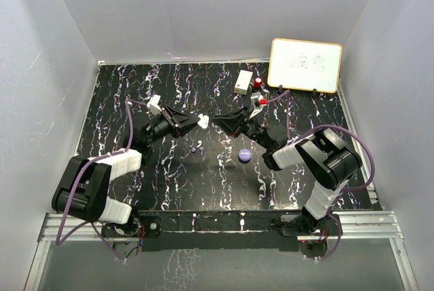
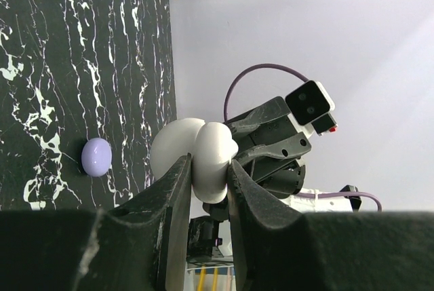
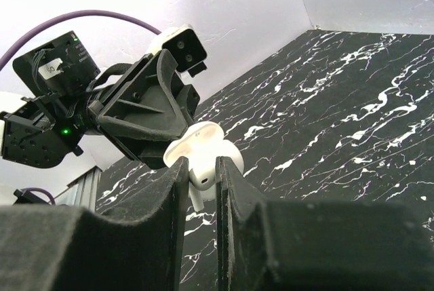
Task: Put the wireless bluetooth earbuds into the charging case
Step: Place the earbud in the charging case.
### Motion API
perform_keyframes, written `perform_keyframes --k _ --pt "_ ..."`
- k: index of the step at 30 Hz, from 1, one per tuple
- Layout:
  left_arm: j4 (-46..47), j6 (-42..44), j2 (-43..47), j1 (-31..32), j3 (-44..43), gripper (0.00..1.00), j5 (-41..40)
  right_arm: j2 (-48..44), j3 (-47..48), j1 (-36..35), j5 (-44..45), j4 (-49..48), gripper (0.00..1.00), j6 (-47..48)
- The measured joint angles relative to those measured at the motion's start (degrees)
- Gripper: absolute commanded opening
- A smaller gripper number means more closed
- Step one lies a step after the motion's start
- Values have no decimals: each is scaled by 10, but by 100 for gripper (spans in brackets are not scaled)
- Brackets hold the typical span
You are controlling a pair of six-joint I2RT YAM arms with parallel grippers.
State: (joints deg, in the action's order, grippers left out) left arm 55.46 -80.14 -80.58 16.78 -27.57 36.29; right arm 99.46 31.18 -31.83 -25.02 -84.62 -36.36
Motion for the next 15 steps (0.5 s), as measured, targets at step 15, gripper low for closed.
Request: perform_keyframes --k 15 --pt "-22 -5 0 14 -7 0 -14 0 23 -5 9 0 0 33"
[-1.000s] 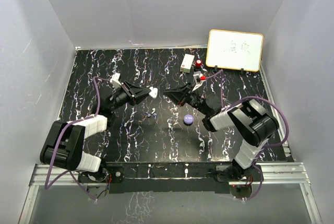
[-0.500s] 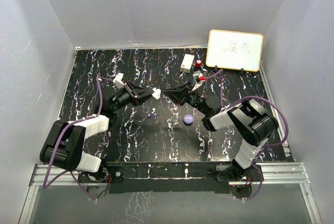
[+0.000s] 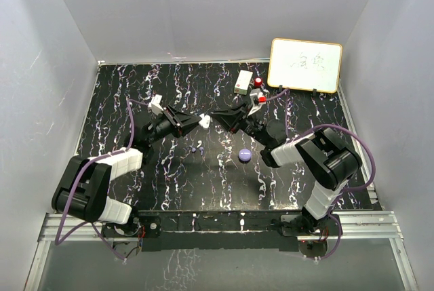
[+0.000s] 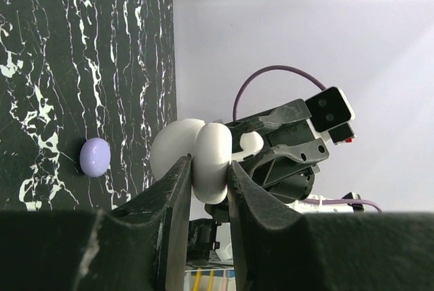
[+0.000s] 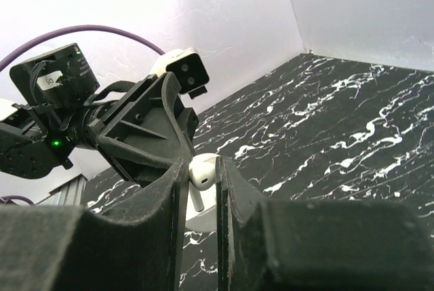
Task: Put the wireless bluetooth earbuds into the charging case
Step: Place the earbud in the charging case.
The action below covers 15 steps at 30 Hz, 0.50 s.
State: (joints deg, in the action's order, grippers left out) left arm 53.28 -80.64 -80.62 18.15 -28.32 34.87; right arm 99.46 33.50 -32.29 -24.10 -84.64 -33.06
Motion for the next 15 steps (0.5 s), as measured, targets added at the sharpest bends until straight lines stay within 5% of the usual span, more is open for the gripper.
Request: perform_keyframes --k 15 --pt "-6 -20 -41 0 -54 0 -4 3 50 -2 -10 -1 0 52"
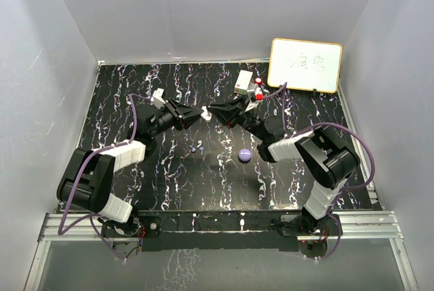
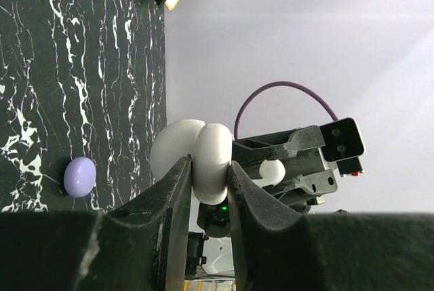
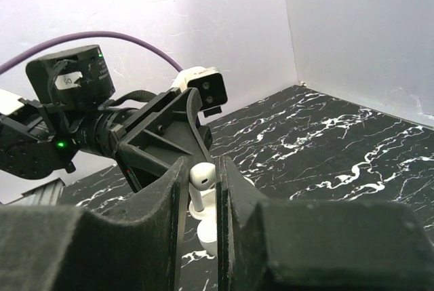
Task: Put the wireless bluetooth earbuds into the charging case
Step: Place the earbud in the charging case.
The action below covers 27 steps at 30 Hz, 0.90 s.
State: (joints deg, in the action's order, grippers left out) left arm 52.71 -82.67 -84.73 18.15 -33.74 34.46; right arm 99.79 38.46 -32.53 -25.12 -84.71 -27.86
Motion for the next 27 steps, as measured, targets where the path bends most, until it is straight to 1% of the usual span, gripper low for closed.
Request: perform_keyframes --k 8,27 --pt "1 -22 -11 0 -11 0 0 26 14 0 -3 0 0 32" --pt "11 -42 -11 0 -11 0 0 27 24 0 -3 0 0 57"
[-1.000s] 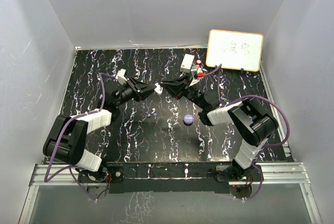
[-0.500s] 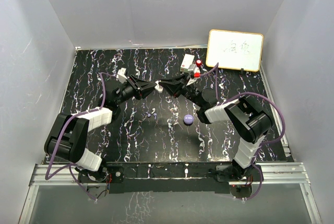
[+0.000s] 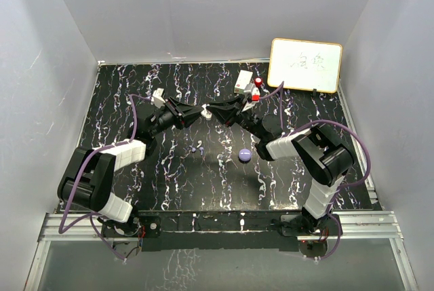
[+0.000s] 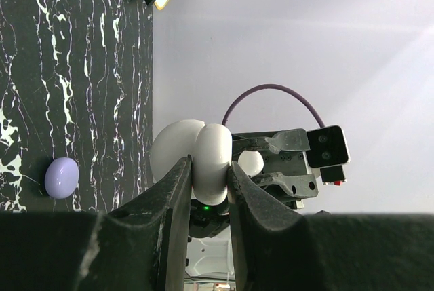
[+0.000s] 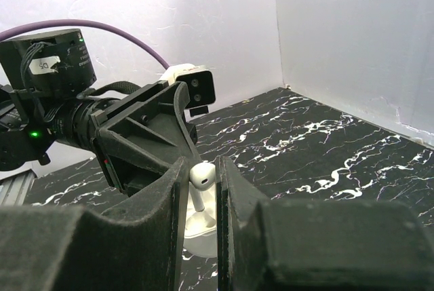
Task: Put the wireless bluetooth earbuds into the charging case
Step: Place the earbud in the charging case.
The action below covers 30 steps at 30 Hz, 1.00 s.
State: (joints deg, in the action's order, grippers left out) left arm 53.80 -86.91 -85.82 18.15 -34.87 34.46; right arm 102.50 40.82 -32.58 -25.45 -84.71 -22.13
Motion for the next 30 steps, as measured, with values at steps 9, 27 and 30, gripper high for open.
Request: perform_keyframes --k 9,27,30 --pt "3 -4 0 0 0 0 0 0 -2 0 2 0 0 10" --pt "3 -5 1 0 1 0 0 0 -23 5 11 0 0 13" --pt "3 -5 1 0 1 0 0 0 -24 5 11 0 0 13"
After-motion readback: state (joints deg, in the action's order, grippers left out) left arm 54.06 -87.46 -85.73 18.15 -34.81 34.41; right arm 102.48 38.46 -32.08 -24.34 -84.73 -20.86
